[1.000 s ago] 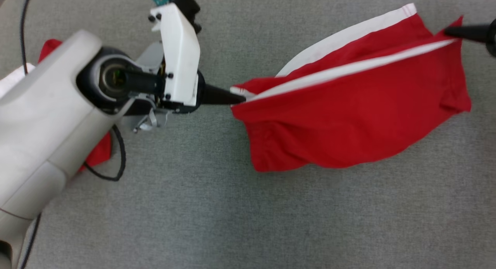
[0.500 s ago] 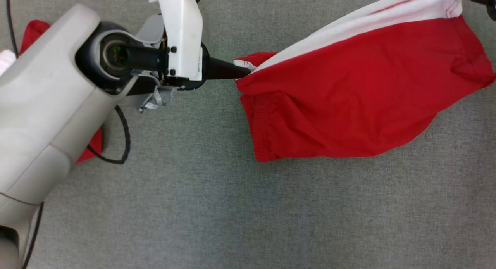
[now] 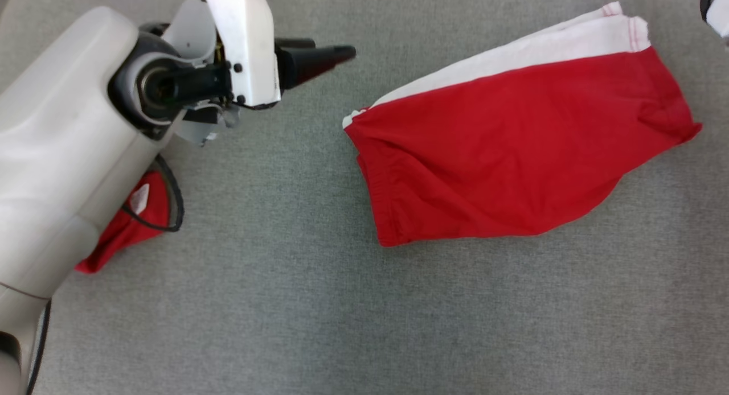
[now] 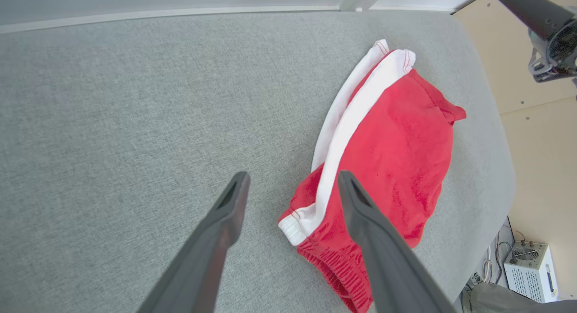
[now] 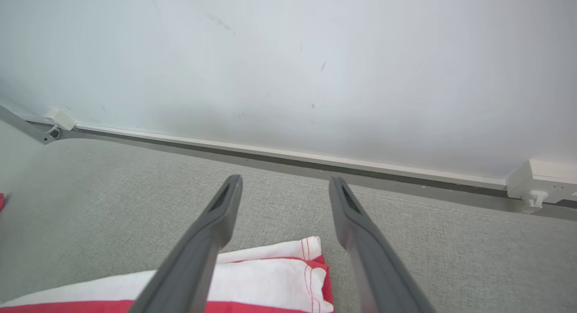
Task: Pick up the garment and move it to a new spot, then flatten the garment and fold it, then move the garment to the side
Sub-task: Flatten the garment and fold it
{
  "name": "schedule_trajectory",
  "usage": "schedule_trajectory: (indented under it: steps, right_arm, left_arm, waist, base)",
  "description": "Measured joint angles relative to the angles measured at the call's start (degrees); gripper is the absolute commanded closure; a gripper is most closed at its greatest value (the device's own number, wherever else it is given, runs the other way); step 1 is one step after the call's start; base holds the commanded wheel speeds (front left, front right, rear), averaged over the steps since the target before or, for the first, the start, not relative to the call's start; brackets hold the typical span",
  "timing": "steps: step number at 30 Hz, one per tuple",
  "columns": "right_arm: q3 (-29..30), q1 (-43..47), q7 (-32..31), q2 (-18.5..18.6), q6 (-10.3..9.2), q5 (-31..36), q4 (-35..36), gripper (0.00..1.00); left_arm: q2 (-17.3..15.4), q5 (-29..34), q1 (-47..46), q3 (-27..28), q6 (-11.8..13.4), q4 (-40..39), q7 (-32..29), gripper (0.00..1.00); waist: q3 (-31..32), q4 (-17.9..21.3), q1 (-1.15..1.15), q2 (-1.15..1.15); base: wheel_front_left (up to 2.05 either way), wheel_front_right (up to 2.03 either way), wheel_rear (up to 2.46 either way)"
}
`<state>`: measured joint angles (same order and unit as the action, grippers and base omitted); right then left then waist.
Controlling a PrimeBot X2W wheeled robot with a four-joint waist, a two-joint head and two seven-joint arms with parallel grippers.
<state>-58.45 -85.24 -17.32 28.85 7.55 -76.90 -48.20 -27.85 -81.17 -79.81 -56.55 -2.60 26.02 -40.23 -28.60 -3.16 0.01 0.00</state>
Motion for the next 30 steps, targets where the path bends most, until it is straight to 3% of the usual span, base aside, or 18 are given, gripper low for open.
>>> schedule_trajectory:
  steps: [7, 12, 20, 30]
  right_arm:
    - [0.5, 8.4, 20.7, 1.6, 0.0, 4.6, 2.2, 0.0]
    - [1.1, 15.3, 27.0, 1.9, 0.0, 4.5, -0.1, 0.0]
    - [0.0, 21.5, 24.1, 2.9, 0.0, 1.7, -6.5, 0.0]
    - [-0.7, 23.2, 8.4, 3.5, 0.01, -2.7, -14.9, 0.0]
  left_arm:
    - [-0.7, 10.5, 4.5, 0.4, -1.4, 0.2, 20.8, 0.0]
    - [-1.1, 18.1, 10.3, -0.8, 1.9, -1.9, 34.5, 0.0]
    - [0.6, 22.1, 21.4, 0.0, 7.3, -8.2, 51.2, 0.0]
    - [2.1, 22.3, 33.2, 2.6, 11.0, -16.4, 54.9, 0.0]
  waist:
    - [4.4, 0.0, -0.01, 0.0]
    - [6.8, -1.0, -0.01, 0.0]
    - [7.9, -5.5, -0.01, 0.0]
    - [7.5, -11.7, -0.01, 0.0]
  base:
    - [0.0, 0.0, 0.0]
    - [0.0, 0.0, 0.0]
    - [0.0, 0.0, 0.0]
    - [0.0, 0.0, 0.0]
